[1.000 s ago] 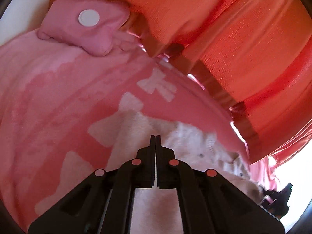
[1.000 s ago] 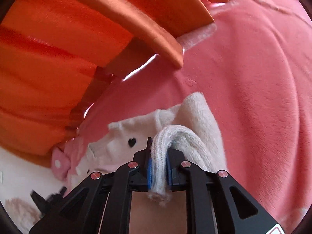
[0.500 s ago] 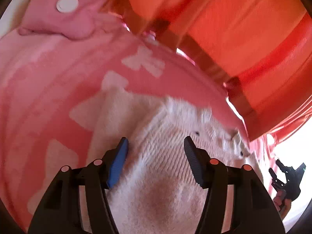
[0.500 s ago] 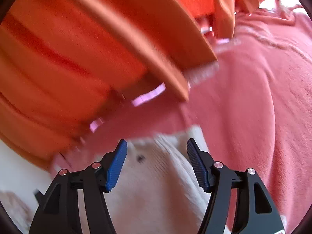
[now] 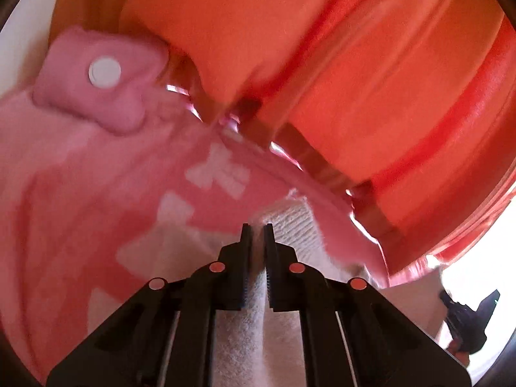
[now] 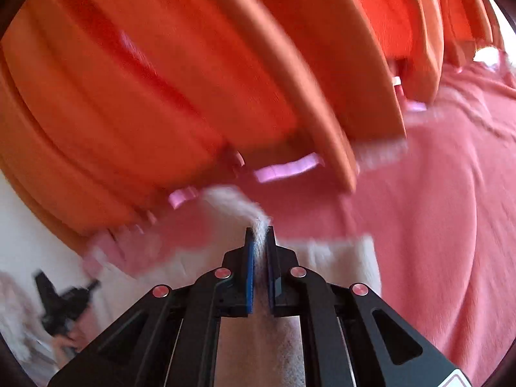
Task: Fold small clothes
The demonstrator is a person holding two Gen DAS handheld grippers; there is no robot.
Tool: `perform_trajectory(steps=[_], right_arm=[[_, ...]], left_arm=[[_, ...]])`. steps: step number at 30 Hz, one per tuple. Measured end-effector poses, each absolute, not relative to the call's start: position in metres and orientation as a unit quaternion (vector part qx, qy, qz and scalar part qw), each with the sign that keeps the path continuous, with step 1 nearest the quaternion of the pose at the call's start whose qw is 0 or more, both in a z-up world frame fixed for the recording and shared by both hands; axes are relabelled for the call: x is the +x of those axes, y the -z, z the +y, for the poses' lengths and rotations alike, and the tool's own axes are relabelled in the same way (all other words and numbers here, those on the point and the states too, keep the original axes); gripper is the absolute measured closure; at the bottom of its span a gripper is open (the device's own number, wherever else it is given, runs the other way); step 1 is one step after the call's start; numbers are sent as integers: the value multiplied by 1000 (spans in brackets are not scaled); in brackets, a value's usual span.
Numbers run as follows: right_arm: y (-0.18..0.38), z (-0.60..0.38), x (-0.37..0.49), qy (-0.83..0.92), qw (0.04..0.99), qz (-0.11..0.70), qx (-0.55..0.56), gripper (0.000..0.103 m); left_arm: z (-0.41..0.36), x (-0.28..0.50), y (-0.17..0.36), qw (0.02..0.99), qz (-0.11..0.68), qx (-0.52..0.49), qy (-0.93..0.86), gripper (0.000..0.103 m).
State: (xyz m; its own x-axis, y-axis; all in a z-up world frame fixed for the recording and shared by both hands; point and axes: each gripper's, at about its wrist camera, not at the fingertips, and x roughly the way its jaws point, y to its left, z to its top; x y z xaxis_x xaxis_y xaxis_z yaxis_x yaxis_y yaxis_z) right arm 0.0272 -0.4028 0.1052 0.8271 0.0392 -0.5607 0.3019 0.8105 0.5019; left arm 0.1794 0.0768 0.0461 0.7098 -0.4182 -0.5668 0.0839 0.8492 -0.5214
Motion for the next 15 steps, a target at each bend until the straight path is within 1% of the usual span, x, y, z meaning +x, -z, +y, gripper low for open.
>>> perform_trajectory(steps=[1, 2, 4, 5, 7, 9, 11, 13, 14, 15], right_arm=[[-92, -409, 35, 95, 898, 308, 299, 97], [-67, -417, 46, 126, 879, 352, 295, 97], [-27, -424, 60, 143, 844, 417, 304, 97], [-13, -427, 62, 144, 832, 431, 318, 97], [-27, -424, 58, 141, 844, 413, 311, 97], [-58, -417, 47, 118, 872, 366, 302, 97], [-64, -415, 44, 123, 883, 351, 285, 97], [-34, -422, 53, 152, 856, 405, 284, 97], [-16, -427, 57, 161, 839, 430, 291, 97], [-7, -431, 55, 155, 837, 428, 304, 98]], left_arm=[[76, 187, -38, 895, 361, -228, 128, 96], [75, 195, -26, 893, 374, -219, 118, 96], [69, 208, 12, 877, 428, -195, 95, 95], [67, 211, 27, 869, 448, -193, 87, 96], [67, 210, 24, 871, 443, -197, 85, 95], [68, 203, -1, 881, 414, -204, 105, 95], [65, 199, -9, 888, 405, -187, 106, 95], [63, 203, 3, 886, 422, -168, 92, 95], [63, 208, 18, 878, 442, -161, 84, 95], [64, 211, 30, 872, 453, -165, 82, 94]])
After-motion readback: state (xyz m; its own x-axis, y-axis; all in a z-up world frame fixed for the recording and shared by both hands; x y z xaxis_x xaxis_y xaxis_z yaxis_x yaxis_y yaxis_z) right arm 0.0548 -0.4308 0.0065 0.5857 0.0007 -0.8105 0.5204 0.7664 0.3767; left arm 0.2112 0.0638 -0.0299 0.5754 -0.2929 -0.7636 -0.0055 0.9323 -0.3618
